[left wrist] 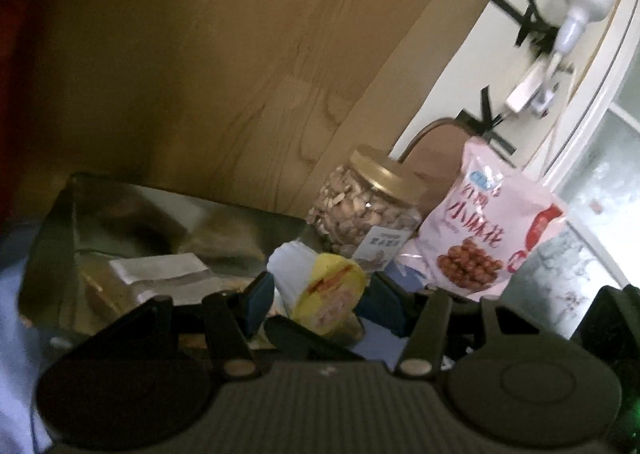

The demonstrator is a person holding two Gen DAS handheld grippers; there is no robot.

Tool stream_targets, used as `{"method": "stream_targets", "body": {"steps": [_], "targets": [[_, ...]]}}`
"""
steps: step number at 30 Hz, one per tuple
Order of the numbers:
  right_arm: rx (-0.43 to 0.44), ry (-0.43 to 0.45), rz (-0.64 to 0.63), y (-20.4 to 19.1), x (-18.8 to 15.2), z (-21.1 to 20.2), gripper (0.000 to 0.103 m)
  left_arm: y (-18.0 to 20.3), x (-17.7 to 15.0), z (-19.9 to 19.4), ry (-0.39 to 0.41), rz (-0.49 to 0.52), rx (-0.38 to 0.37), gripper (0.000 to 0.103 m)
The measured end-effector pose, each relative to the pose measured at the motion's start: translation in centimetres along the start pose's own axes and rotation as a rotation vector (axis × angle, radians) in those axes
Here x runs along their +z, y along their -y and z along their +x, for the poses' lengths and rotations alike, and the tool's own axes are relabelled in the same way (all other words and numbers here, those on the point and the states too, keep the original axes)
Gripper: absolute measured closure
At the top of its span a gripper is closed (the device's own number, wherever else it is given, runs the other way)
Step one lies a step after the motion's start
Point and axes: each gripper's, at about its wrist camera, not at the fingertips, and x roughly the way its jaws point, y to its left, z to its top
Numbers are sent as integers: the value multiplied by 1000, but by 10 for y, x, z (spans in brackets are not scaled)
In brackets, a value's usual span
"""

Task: Organize snacks
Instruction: 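Carry the pudding cup into the black box and release it, then grasp the light green pastry bag with the right gripper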

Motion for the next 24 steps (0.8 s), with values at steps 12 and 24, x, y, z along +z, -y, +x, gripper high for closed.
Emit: {"method": "stream_targets", "body": {"steps": [12, 24], "targets": [[197, -64, 256, 21, -36, -61, 49, -10, -45, -89, 46, -15, -58, 38], [397, -342, 223, -46, -60, -52, 75, -37, -194, -182, -94, -329, -101, 42]]}}
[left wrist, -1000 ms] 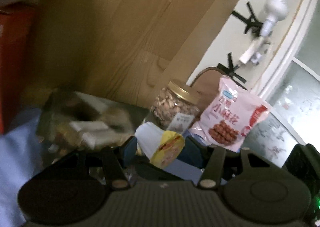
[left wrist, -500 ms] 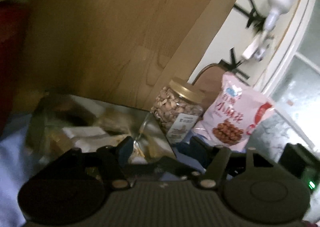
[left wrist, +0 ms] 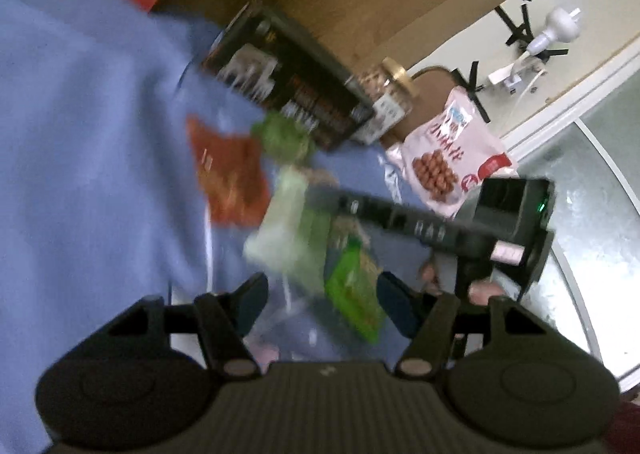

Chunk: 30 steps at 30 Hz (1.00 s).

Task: Organize snacks
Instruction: 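Grasp the light green pastry bag with the right gripper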

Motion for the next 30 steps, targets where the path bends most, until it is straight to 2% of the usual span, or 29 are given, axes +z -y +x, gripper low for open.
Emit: {"method": "stream_targets", "body": {"steps": [2, 4, 6, 8, 10, 12, 13, 15, 16, 18, 21, 24, 26, 28, 30], "targets": [[-18, -12, -12, -9, -5, -2, 76, -4, -9, 5, -6, -32, -7, 43], [-16, -19, 3, -14, -11, -3, 76, -9, -11, 9, 14, -57, 5, 53], [-9, -17, 16, -21, -18, -6, 74, -15, -10, 9, 37, -78, 6, 57], [-10, -11, 13, -31, -27, -10, 73, -20, -8, 2, 60, -95, 16, 58], [50, -32, 6, -42, -36, -16, 72, -23, -8, -12, 96, -91, 48, 57], [87, -34, -53, -59, -45, -22, 70, -30, -6, -28, 131, -104, 61, 57], [79, -27, -100, -69, -49, -25, 67, -34, -7, -35, 145, -115, 65, 55], [24, -7, -191, -85, -55, -29, 43, -38, -8, -47, 169, -126, 78, 52], [-8, 8, -239, -93, -59, -29, 41, -38, -8, -52, 178, -124, 80, 51], [-45, 4, -318, -104, -63, -25, 40, -36, -9, -57, 185, -112, 74, 47], [-63, -20, -367, -109, -67, -14, 40, -31, -7, -52, 169, -82, 69, 41], [-96, -35, -415, -107, -70, 0, 40, -25, -7, -36, 127, -48, 89, 40], [-111, -36, -401, -102, -72, 6, 40, -24, -9, -27, 118, -25, 102, 43], [-81, -14, -371, -99, -72, 5, 43, -22, -8, -19, 102, -16, 96, 52], [-117, 3, -382, -101, -71, 5, 54, -17, -6, -16, 100, 6, 123, 53]]}}
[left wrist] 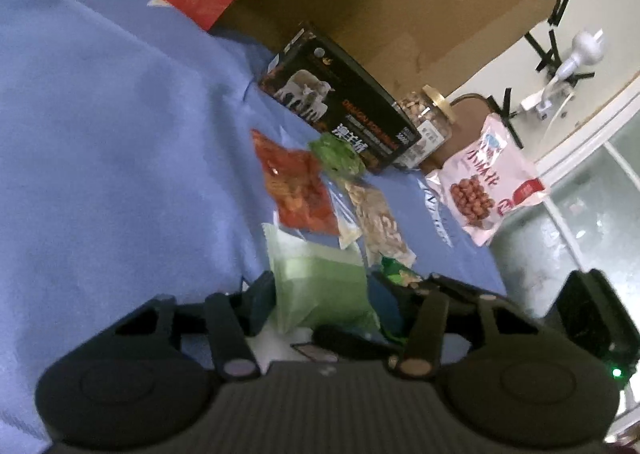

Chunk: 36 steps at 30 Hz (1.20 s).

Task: Organize snacks
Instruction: 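Grasp the light green pastry bag with the right gripper, then carry the light green pastry bag into the black box and release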

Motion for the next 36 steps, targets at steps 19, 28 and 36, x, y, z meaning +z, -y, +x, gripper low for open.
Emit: {"method": "stream_targets", "body": {"steps": [19, 28, 36], "targets": [[-173, 230, 69, 97, 78, -10, 57, 79, 125, 42, 120, 250, -60, 53], [-244, 240, 147, 165, 107, 29, 57, 82, 187, 120, 97, 245, -26, 53], [-333, 234, 255, 199, 100, 35, 47, 81, 192, 165, 64, 226, -3, 47]]}}
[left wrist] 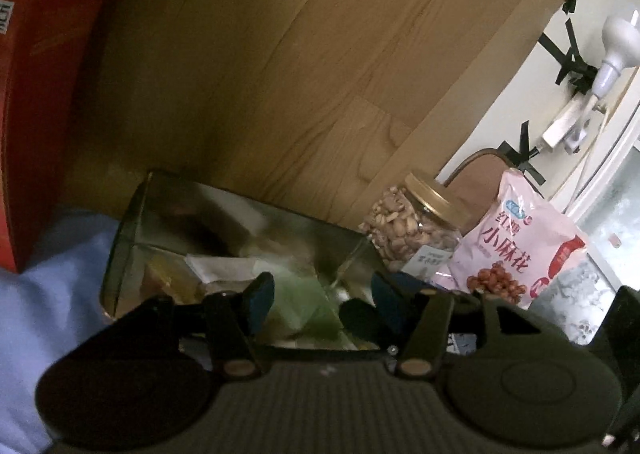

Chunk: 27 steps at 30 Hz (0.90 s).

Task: Organize snacks
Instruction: 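Carry the light green pastry bag into the black box and release, then grasp the green cracker packet with the right gripper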

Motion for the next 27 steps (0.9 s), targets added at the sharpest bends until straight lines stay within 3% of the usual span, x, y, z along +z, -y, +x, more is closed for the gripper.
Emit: {"method": "stream_targets", "body": {"steps": [5, 9, 12, 14, 21, 23, 26, 27], "targets": [[2, 7, 75, 18, -12, -31, 46, 9, -15, -37, 45, 43, -29, 44], [161, -43, 209, 35, -39, -75, 46, 13, -46, -75, 14, 55, -89, 44], [313, -130, 305, 40, -75, -108, 46, 16, -86, -97, -75, 48, -136, 44], [361, -178, 314, 36, -98, -128, 46, 14, -111, -105, -138, 29, -161, 44], [335, -247, 183, -13, -152, -172, 43, 14, -170, -107, -246, -34, -186, 43], [318, -222, 131, -26, -154, -174, 38, 15, -175, -102, -250, -53, -173, 37], [299, -219, 70, -41, -151, -166, 37, 23, -180, -99, -231, -30, -152, 37], [297, -223, 52, -48, -150, -163, 38, 27, -181, -99, -229, -13, -142, 42]]}}
